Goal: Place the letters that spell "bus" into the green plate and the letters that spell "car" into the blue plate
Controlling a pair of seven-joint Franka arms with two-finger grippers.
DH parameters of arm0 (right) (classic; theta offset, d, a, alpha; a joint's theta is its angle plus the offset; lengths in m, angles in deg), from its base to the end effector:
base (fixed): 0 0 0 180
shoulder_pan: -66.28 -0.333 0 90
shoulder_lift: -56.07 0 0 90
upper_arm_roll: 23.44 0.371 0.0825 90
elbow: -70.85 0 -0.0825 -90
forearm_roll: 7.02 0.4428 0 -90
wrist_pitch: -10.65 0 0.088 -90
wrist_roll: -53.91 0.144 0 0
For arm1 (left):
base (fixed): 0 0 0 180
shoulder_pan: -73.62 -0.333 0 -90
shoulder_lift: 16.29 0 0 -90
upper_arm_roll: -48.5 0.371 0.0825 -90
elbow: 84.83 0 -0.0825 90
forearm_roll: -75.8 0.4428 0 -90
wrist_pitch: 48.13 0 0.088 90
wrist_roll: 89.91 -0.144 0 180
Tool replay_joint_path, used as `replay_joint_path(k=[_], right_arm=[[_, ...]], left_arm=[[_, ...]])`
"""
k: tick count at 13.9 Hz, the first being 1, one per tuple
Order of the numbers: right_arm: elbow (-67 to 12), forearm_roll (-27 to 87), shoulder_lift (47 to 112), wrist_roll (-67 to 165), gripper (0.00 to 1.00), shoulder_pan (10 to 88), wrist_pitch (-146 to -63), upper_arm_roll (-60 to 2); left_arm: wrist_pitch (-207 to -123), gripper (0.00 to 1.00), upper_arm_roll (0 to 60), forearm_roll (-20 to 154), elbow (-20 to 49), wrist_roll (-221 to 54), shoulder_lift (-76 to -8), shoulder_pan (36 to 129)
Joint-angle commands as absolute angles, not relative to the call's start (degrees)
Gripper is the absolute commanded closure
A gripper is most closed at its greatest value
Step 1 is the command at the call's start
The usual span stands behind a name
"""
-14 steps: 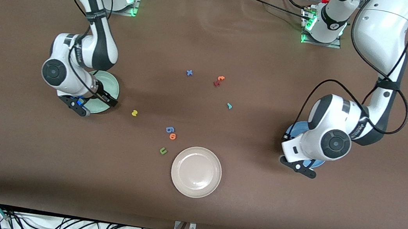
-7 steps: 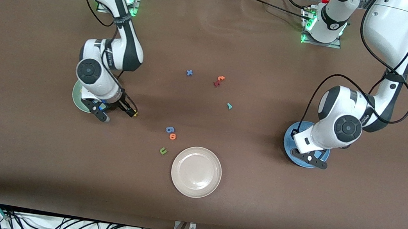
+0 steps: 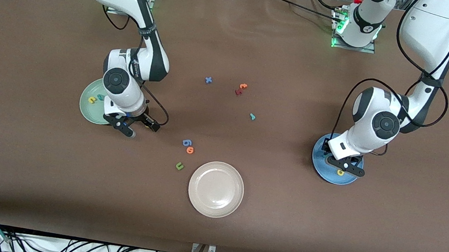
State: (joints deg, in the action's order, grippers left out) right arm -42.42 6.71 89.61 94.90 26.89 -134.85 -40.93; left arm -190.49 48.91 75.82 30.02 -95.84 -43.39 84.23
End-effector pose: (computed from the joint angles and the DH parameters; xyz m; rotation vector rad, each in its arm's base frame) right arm 0.6253 0.2543 0.1423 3.0336 -0.7450 0.0458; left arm 0.6588 -0.1186 0.1845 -3.1071 0.4420 -0.0114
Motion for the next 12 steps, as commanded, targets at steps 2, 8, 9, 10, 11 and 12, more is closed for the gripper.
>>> replay_joint_path(k=[2,8,9,10,11,12], right_arm=[[-41.7,7.7,90.5,89.8,0.14,27.3,-135.9,-40.6],[-41.7,7.7,90.9,88.6,0.44,27.3,-135.8,-40.5],[-41.7,7.7,90.9,88.6,0.47,27.3,-135.9,-40.6],[-41.7,7.7,90.9,88.6,0.48,27.3,-135.8,-40.5],[-41.7,7.7,90.9,88.6,0.55,27.3,-135.8,-40.5],[-41.7,7.7,90.9,88.6,0.58,27.3,-135.8,-40.5]], left_arm=[[-180.1,0.0,47.5,71.5,24.4,-89.2,-42.0,86.6],[-180.0,0.0,46.7,70.4,24.7,-54.6,-43.1,101.8],[-180.4,0.0,46.4,69.9,24.7,-51.6,-43.4,102.8],[-181.5,0.0,46.0,68.0,25.0,-50.1,-43.5,103.0],[-182.8,0.0,45.3,66.2,25.6,-49.4,-43.9,103.3],[-184.3,0.0,45.0,65.4,26.7,-48.5,-44.1,103.8]])
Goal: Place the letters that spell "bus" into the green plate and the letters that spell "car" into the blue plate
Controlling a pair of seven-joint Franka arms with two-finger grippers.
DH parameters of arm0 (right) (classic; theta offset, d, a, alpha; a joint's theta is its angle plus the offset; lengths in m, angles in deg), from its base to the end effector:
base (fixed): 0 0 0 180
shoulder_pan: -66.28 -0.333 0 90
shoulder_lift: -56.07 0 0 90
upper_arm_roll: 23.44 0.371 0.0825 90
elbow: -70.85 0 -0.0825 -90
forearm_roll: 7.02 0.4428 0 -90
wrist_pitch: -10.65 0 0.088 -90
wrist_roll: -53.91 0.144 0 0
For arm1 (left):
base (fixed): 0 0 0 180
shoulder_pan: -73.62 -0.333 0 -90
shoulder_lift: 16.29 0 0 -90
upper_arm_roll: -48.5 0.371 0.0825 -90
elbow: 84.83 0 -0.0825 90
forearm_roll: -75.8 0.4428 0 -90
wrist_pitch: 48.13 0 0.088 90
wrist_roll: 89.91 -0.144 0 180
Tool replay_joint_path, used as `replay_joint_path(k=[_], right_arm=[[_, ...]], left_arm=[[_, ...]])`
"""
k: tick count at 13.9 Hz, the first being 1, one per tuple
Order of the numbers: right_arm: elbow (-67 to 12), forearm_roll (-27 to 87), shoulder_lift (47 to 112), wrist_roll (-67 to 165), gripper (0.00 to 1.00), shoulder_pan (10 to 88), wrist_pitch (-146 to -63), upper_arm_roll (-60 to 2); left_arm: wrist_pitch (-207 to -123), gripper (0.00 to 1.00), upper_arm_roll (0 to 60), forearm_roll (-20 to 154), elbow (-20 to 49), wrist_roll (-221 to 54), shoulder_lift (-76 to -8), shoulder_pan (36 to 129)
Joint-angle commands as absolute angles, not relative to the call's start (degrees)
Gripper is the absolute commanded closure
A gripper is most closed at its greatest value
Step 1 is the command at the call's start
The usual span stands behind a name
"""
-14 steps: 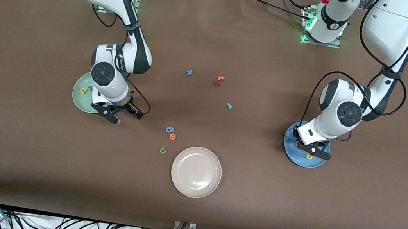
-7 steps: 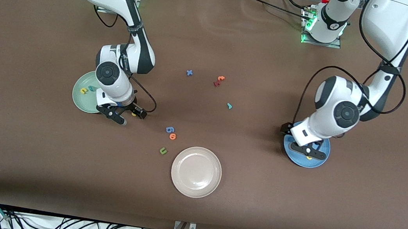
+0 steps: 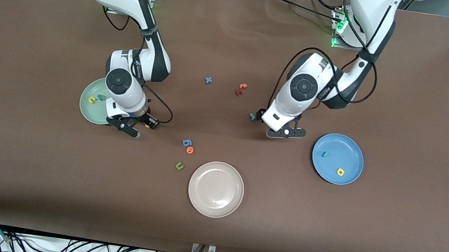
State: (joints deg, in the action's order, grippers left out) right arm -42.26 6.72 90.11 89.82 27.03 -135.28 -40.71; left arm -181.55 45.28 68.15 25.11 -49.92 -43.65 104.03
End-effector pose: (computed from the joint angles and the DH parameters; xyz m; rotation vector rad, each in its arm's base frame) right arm 0.6257 0.2550 0.1380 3.0622 -0.6075 0.0474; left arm 0.5661 -0.3824 0.2064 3.0630 0.3252 -0.1945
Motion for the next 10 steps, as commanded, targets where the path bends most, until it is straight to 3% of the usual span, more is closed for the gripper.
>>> replay_joint_path(k=[1,4,8,10], right_arm=[[-41.7,7.7,90.9,88.5,0.69,27.3,-135.7,-40.5],[-41.7,7.7,90.9,88.2,0.85,27.3,-135.7,-40.5],[-41.5,7.7,89.7,88.2,0.86,27.3,-133.5,-40.8],[-39.6,7.9,88.0,88.0,0.87,27.3,-127.2,-42.1]], left_arm=[[-185.6,0.0,45.0,65.3,26.8,-46.9,-44.8,104.1],[-188.3,0.0,44.9,65.2,25.7,-42.0,-47.6,106.1],[-190.7,0.0,44.8,65.3,24.9,-37.4,-49.9,108.3],[-191.9,0.0,44.9,65.6,24.9,-35.4,-50.5,109.2]])
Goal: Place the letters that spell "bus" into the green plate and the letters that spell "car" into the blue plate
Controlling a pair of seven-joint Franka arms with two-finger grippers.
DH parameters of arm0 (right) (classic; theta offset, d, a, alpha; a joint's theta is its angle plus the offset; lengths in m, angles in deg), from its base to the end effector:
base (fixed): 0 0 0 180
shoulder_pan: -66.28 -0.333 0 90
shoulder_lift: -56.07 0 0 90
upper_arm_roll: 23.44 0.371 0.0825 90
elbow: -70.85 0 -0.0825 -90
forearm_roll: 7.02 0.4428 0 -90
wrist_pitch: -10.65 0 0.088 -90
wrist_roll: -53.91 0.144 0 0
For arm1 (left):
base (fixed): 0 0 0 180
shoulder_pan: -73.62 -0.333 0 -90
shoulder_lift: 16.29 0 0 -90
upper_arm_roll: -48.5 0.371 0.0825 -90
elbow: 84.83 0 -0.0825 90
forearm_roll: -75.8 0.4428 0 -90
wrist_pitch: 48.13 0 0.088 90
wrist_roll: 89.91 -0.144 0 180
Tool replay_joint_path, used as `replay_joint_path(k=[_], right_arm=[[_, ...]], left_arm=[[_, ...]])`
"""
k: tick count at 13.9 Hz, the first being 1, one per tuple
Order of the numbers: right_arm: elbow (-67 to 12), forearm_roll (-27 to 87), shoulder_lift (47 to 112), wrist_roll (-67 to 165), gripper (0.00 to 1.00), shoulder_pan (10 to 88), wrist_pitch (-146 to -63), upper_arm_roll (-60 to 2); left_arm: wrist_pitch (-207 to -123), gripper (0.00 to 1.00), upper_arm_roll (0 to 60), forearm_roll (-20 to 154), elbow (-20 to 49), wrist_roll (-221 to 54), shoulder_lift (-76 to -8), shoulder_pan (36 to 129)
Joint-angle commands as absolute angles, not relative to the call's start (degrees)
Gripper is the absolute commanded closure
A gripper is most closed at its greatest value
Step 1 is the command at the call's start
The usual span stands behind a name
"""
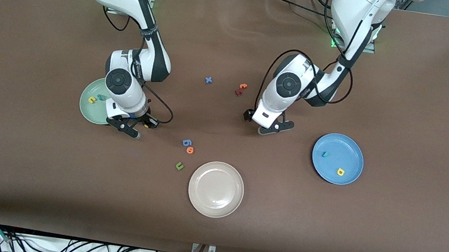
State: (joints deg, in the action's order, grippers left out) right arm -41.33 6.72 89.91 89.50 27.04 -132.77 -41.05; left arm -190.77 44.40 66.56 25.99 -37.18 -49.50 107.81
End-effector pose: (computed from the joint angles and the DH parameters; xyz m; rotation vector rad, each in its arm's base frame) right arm 0.6282 0.2543 0.1435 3.0551 -0.6025 0.0127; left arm 0.5355 -0.4256 0.1434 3.0005 0.5969 -0.1747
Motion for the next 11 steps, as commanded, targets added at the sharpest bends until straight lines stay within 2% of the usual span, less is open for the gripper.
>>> replay_joint_path(k=[1,4,5,7,9,11], right_arm=[[-38.2,7.9,87.2,87.9,0.87,27.3,-123.1,-43.3],[-35.0,7.9,84.1,84.3,0.87,27.3,-111.0,-47.2],[-35.0,7.9,83.0,82.1,0.87,27.3,-108.2,-48.6],[-35.8,8.0,81.3,77.3,0.87,27.3,-102.8,-52.1],[-38.0,8.1,80.7,73.0,0.87,27.3,-101.3,-54.8],[-42.4,8.3,80.2,71.5,0.87,27.3,-104.4,-55.3]], left_arm=[[-192.4,0.0,44.9,65.6,24.9,-35.3,-51.0,109.3],[-192.4,0.04,45.0,65.7,24.9,-34.6,-51.4,110.1],[-192.4,0.14,45.0,65.8,24.9,-34.6,-51.4,110.1],[-192.4,0.19,44.9,65.8,24.9,-34.5,-51.4,110.1],[-192.4,0.23,44.9,65.8,24.9,-34.3,-51.5,110.1],[-192.4,0.31,44.9,65.8,24.9,-33.5,-51.4,110.5]])
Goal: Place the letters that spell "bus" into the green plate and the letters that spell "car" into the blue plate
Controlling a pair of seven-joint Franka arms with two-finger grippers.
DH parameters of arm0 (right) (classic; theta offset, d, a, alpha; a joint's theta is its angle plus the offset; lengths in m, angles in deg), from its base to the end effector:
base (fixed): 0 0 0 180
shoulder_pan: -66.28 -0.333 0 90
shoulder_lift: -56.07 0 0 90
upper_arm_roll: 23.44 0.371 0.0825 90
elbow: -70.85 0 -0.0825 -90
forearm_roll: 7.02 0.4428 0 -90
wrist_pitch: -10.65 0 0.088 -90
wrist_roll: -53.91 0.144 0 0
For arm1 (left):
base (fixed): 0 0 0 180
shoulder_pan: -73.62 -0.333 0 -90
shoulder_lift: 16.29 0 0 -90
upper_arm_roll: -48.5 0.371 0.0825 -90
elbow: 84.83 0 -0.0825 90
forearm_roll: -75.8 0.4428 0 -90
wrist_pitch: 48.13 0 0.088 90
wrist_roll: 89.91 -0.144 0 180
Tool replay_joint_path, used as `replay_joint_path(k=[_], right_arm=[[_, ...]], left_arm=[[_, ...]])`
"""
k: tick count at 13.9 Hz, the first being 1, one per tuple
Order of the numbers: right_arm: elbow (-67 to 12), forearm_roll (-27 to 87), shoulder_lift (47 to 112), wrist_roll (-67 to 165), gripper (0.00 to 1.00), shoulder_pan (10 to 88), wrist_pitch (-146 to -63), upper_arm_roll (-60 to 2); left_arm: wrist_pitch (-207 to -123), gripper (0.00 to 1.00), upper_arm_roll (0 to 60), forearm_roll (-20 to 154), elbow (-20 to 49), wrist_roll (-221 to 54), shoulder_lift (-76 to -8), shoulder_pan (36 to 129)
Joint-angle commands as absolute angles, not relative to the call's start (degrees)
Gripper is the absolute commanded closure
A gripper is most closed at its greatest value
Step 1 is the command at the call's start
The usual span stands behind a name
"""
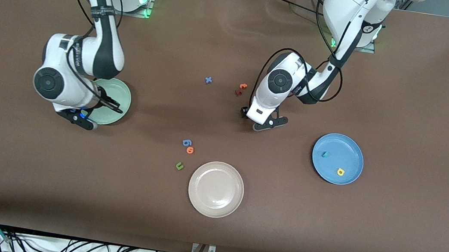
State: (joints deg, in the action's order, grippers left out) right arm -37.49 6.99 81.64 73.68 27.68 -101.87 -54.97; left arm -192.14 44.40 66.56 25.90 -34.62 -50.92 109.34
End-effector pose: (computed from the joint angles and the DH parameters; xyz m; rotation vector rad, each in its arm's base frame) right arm 0.6375 0.1150 0.2549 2.9773 -0.5123 -0.4283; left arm 0.5237 -0.4390 0.1291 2.9986 0.6297 -0.1766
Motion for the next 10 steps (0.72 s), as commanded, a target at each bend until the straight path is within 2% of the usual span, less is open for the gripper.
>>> replay_joint_path(k=[1,5,7,8,9,10], right_arm=[[-44.5,8.6,80.1,71.5,0.87,27.3,-106.2,-55.3],[-49.9,8.7,80.9,70.5,0.87,27.3,-115.4,-55.1],[-51.3,8.8,81.7,70.3,0.84,27.3,-118.5,-54.9],[-51.3,9.1,81.7,70.3,0.78,27.3,-118.4,-54.9],[-51.2,9.2,81.7,70.3,0.66,27.3,-118.3,-54.9],[-51.2,9.2,81.7,70.4,0.47,27.3,-118.3,-54.8]], left_arm=[[-192.4,0.36,44.9,65.8,24.9,-33.5,-51.4,110.5],[-192.4,0.63,44.9,65.8,24.9,-33.4,-51.5,110.5],[-192.4,0.71,44.9,65.7,24.9,-33.3,-51.5,110.5],[-192.4,0.76,44.9,65.7,24.9,-33.3,-51.5,110.5],[-192.4,0.8,44.9,65.6,24.9,-33.3,-51.5,110.5],[-192.4,0.84,44.9,65.6,24.9,-33.3,-51.5,110.5]])
